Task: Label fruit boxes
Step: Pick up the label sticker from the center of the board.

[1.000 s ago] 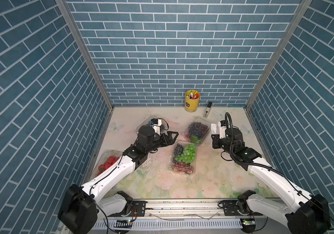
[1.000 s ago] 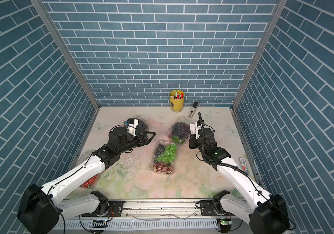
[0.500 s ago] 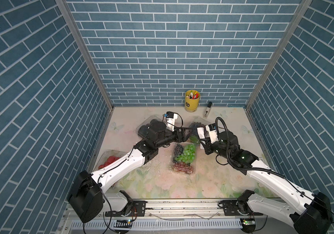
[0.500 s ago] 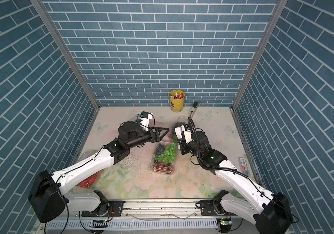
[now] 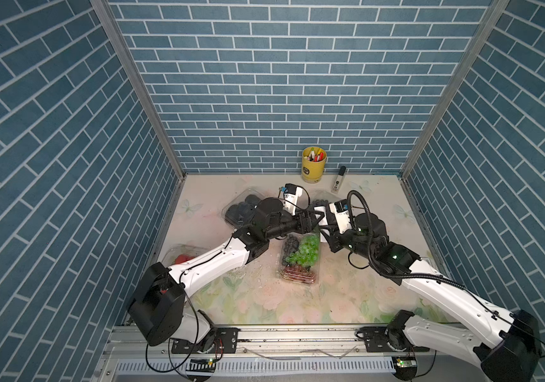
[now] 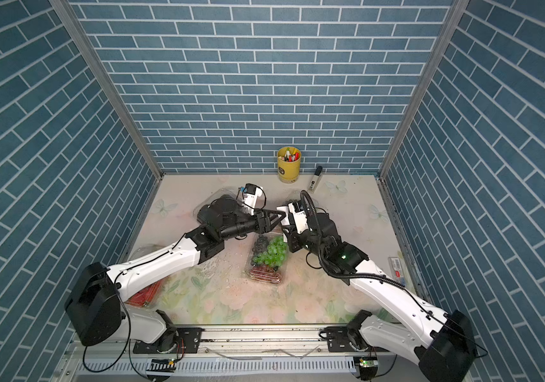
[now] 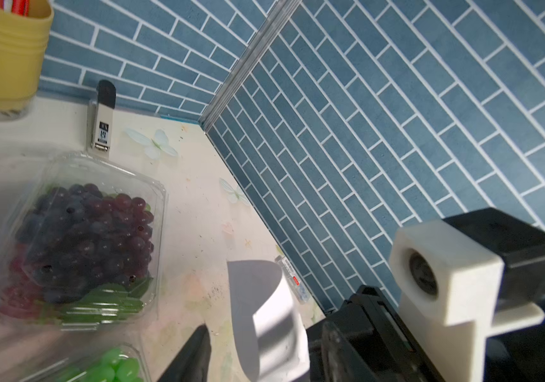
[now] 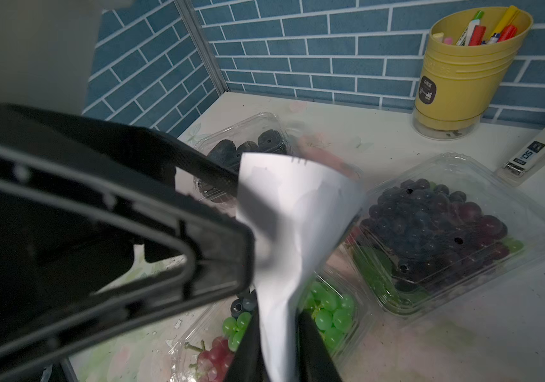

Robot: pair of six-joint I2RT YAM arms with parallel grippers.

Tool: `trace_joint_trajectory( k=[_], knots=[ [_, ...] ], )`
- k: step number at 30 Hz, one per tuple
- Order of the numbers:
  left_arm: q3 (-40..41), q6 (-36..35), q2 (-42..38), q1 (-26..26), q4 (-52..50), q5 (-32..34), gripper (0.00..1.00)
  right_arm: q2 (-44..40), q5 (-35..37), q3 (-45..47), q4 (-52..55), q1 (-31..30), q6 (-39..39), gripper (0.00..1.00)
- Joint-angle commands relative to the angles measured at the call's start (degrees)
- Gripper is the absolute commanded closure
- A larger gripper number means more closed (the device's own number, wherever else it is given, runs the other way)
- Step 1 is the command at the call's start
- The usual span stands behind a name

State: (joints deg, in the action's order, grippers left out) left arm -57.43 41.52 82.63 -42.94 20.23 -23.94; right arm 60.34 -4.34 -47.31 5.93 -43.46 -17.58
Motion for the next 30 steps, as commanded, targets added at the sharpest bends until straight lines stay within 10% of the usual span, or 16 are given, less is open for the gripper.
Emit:
trace_joint_trajectory(
  k=[1, 7, 17, 23, 30],
  knots=[
    [-1.83, -0.36, 0.25, -0.28, 2.84, -1.16, 0.6, 0.38, -0.32, -1.87, -1.49, -0.43, 0.53, 0.79],
    [-1.81, -0.15, 0.16, -0.3, 3.63, -1.03, 1.0, -0.24, -0.32, -1.13, -1.8, -0.48, 0.09, 0.71],
    [-2.1, -2.75, -1.94, 1.5, 1.18, -2.95, 1.0, -4.76, 3.66, 1.45, -1.44, -0.31, -2.74, 0.19],
    [0.05, -0.29, -3.87, 6.48, 4.88, -10.44, 1.0, -7.95, -0.35, 3.13, -4.49, 2.56, -7.18, 0.11],
    [1.75, 3.03, -6.15, 10.2, 10.01, -18.02, 1.0, -6.83, -20.49, 8.35, -22.95, 12.56, -21.76, 0.1]
  ],
)
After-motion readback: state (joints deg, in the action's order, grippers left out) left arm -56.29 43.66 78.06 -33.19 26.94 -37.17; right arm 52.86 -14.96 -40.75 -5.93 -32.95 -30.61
